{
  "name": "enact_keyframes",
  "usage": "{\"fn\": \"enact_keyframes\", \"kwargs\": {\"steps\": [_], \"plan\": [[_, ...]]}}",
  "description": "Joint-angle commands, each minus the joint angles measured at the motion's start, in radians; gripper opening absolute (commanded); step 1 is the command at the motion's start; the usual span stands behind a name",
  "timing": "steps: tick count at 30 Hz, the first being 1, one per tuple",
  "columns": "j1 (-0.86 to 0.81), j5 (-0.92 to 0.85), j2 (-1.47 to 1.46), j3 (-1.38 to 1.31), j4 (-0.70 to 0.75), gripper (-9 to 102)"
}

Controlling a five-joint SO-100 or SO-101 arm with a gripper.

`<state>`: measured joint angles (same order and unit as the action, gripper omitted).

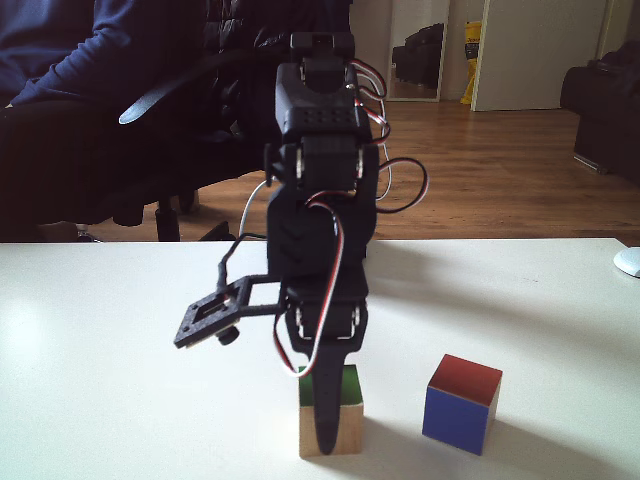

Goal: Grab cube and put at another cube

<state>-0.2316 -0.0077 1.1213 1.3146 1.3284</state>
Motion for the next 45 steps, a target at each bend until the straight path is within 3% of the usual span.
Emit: {"fn": "enact_keyframes", "kwargs": {"steps": [1,10,18,28,36,45], "plan": [[-0.003,-0.011,-0.008,-0.058,0.006,38],[-0.021,-0.017,-0.101,-0.123,0.006,36],[-0.009,-0.005,-0.144,-0.163,0.052,28],[-0.043,0.023,-0.137,-0.184,0.043,8],[-0.038,0.031,-0.080,-0.198,0.077,6],[0.075,0.083,0.219,-0.052,0.107,6]]}}
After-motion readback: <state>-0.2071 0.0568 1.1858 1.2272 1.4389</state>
